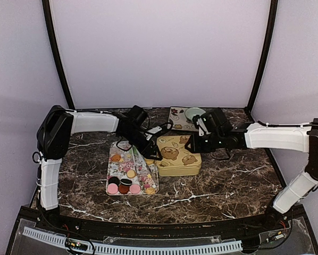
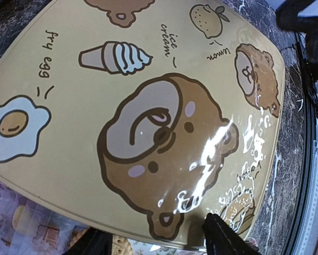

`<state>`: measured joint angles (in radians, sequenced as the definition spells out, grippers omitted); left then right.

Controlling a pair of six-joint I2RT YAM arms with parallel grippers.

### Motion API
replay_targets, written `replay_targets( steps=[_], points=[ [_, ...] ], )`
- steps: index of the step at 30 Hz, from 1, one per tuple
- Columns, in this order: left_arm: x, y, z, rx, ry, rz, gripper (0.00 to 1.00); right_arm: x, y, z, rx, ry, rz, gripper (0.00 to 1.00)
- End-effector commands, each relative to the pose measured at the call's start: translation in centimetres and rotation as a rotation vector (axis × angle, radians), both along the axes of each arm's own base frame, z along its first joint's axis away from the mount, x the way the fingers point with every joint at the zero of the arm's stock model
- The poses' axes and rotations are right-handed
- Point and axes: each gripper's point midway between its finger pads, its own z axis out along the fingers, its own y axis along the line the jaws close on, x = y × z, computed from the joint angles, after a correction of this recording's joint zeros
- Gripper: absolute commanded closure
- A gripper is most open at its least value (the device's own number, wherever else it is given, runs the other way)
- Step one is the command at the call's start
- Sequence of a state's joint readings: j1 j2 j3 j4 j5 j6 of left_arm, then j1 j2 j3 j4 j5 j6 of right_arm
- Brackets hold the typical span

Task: Pack the cookies
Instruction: Press the box lid onto the packing box.

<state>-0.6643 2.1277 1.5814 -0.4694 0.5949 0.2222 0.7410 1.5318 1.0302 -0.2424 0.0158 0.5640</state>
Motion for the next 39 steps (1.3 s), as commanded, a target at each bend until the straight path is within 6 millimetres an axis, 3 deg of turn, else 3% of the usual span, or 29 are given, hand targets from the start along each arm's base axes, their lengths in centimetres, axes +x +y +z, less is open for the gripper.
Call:
replay_targets(
  steps=[1, 9, 13, 16, 18, 21, 24, 29, 33, 35, 37, 39],
  points=[
    [-1.3, 0.3, 0.1, 0.052, -0.031, -0.045, 0.38, -2.8, -0.7, -4.5, 0.005, 0.106, -0.026, 0.71],
    [-0.2, -0.4, 0.8, 0.039, -0.064, -0.040, 0.35, -5.7, -3.7, -8.6, -0.023, 0.175, -0.086, 0.73],
    [0.0, -0.5, 1.1, 0.039, -0.070, -0.035, 0.32, -5.9, -3.7, -9.0, -0.024, 0.187, -0.086, 0.73],
    [0.1, -0.5, 1.2, 0.041, -0.077, -0.036, 0.32, -5.1, -2.8, -7.6, -0.004, 0.166, -0.072, 0.72],
    [0.2, -0.4, 0.8, 0.049, -0.083, -0.035, 0.32, -3.7, -2.0, -5.2, 0.007, 0.119, -0.058, 0.70],
    [-0.1, -0.2, -0.5, 0.068, -0.058, -0.043, 0.32, -0.7, -1.1, -1.5, 0.033, 0.049, -0.054, 0.68],
    [0.0, 0.1, -1.4, 0.091, -0.056, -0.040, 0.32, 2.4, -0.9, -0.1, 0.049, 0.012, -0.065, 0.66],
    [-0.1, -0.1, -0.1, 0.082, -0.036, -0.037, 0.27, 5.8, -1.5, -3.4, 0.029, 0.045, -0.106, 0.67],
    [0.7, 0.2, 2.9, 0.069, -0.066, -0.025, 0.02, 5.3, -2.7, -8.5, -0.005, 0.121, -0.130, 0.68],
    [1.3, 0.6, 4.6, 0.054, -0.073, -0.009, 0.01, 4.9, -3.4, -9.9, -0.003, 0.140, -0.146, 0.69],
    [1.6, 1.2, 6.2, 0.038, -0.068, 0.000, 0.01, 4.8, -3.3, -9.6, 0.020, 0.121, -0.134, 0.68],
    [1.8, 1.9, 7.7, 0.025, -0.065, 0.009, 0.01, 5.2, -2.7, -7.7, 0.056, 0.071, -0.117, 0.65]
  ],
)
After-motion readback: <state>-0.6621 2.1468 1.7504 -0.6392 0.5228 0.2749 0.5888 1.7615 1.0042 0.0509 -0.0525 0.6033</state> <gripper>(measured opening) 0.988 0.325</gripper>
